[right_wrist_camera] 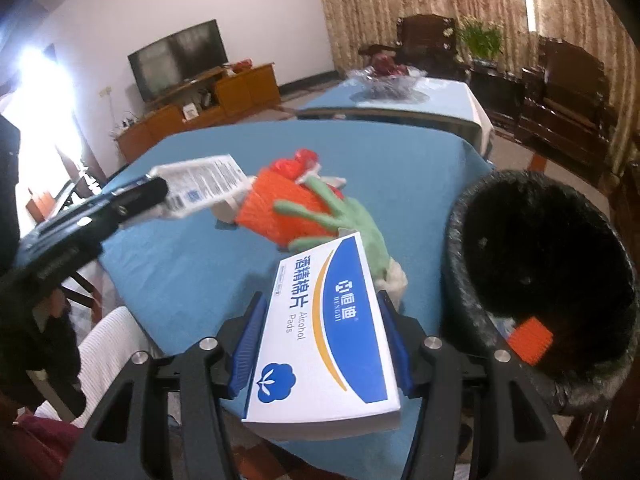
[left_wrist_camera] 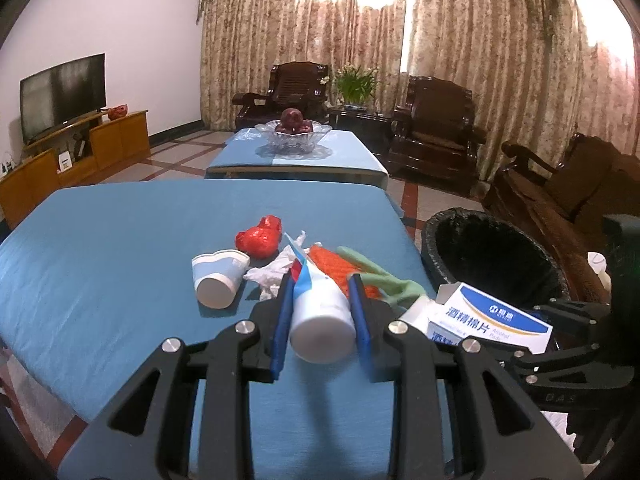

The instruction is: Collect trash

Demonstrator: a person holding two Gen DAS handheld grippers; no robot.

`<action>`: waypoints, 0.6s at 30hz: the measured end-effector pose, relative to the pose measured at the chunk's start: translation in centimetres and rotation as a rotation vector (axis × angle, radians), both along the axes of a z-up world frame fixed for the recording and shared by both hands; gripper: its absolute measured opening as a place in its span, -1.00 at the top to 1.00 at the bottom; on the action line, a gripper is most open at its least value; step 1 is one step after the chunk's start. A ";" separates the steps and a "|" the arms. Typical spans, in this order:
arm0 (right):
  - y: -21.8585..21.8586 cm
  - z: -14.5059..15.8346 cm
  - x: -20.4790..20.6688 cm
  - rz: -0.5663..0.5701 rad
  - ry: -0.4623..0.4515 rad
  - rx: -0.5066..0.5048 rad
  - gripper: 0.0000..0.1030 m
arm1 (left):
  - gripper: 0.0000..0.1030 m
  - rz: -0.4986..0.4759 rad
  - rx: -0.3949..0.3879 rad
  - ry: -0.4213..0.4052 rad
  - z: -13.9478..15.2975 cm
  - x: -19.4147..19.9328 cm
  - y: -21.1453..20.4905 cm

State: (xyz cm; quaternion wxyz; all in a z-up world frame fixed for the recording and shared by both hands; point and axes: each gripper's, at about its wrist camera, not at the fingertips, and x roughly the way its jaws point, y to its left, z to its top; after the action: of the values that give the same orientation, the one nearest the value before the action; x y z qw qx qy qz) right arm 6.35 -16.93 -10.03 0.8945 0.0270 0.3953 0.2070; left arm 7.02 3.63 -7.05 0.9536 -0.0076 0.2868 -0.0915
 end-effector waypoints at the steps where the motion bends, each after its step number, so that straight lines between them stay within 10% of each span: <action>1: -0.2 0.0 -0.1 -0.003 0.001 0.009 -0.06 | 0.48 -0.003 0.003 0.000 -0.1 0.0 -0.1; 18: -5.3 6.6 -0.4 -0.108 -0.182 0.042 -0.06 | 0.48 -0.085 -0.018 -0.072 3.0 1.8 -3.3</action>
State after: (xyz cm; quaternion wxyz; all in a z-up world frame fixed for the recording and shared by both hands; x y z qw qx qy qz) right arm 5.92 -22.24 -3.45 0.9358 0.0482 0.3058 0.1684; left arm 8.82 0.31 -4.01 0.9584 -0.0008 0.2515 -0.1349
